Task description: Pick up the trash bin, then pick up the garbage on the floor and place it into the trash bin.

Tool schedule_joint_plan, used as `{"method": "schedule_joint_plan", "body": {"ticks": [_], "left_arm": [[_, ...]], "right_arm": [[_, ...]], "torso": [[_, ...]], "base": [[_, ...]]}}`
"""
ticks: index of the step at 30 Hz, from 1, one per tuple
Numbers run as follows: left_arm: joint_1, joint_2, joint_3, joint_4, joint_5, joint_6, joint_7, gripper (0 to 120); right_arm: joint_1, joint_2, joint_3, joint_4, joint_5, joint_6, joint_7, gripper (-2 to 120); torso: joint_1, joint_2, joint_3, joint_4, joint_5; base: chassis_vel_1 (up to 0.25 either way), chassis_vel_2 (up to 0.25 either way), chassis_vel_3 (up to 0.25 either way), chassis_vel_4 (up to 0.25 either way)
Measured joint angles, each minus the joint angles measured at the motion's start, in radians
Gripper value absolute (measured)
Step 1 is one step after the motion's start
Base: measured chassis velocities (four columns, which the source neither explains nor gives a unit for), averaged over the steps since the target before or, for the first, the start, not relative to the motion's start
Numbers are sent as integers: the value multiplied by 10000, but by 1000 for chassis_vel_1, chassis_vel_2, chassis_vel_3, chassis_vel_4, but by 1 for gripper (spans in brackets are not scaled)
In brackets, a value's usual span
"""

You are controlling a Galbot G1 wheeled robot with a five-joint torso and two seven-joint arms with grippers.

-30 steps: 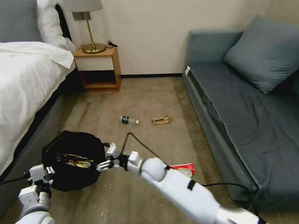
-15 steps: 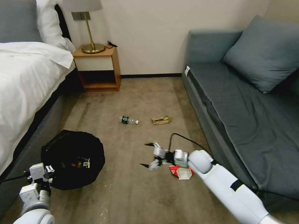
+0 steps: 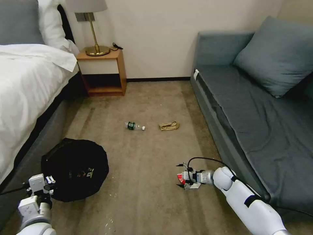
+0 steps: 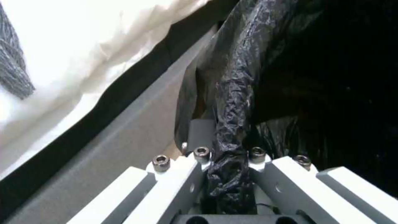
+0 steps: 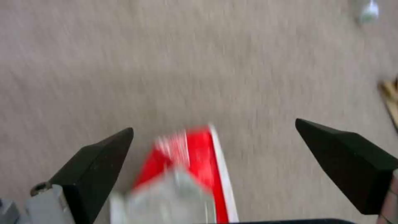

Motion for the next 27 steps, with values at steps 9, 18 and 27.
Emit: {"method": "schedule_joint_plan", "body": {"ticks": [9, 18, 27], "left_arm": [[-19, -63, 64, 38, 58, -29, 16, 2], [-58, -93, 115, 43, 110, -40, 21, 2], [24, -57, 53, -104, 38, -40, 25, 2]], "right_arm": [[275, 82, 325, -1299, -375, 202, 359, 100], [941, 271, 367, -2482, -218, 408, 192, 79], [1002, 368, 242, -2646, -129, 533, -38, 43]], "torso": [[0, 0, 0, -1, 0], [0, 0, 0, -2, -6], [0, 1, -1, -2, -2]], "base": [[0, 0, 0, 0], [0, 0, 0, 0], [0, 0, 0, 0]]}}
